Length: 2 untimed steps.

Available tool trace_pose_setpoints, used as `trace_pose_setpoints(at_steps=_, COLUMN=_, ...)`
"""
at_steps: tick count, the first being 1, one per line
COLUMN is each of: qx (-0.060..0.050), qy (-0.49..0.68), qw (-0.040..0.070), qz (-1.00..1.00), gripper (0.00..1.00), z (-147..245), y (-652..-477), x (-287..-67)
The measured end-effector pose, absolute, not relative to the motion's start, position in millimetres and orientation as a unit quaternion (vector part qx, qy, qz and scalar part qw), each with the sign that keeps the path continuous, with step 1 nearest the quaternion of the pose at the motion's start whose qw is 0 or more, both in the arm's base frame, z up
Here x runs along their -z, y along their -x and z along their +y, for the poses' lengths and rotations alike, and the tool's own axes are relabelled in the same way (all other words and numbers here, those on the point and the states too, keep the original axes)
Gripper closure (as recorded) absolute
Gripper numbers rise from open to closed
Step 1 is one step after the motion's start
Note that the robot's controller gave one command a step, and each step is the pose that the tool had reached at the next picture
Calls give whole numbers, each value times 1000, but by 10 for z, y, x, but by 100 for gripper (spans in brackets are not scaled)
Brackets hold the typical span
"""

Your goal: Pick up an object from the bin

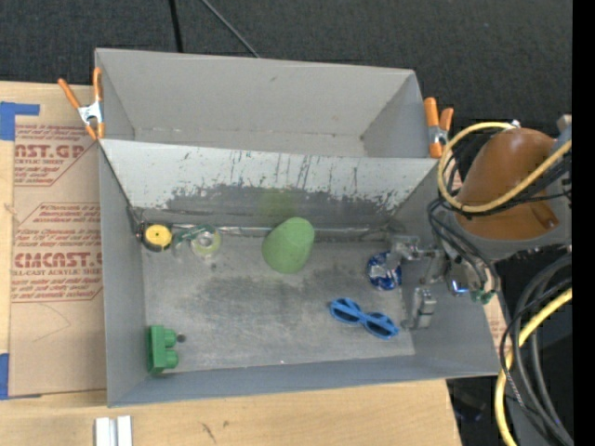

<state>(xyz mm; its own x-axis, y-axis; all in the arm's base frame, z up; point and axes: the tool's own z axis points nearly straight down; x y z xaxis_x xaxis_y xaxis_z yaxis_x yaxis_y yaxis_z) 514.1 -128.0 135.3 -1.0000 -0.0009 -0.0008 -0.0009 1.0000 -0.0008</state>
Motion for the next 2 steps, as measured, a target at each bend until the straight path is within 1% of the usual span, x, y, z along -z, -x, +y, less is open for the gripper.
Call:
trace_pose_setpoints(at_steps=1, qx=-1, qy=7, qw=1, qz=1000, gripper=0, z=-1062, y=-4847, x=-669)
trace_pose_setpoints(at_steps=2, qx=0, qy=7, qw=0, qz=1000, gripper=100, z=-1074, y=-4850, x=-695)
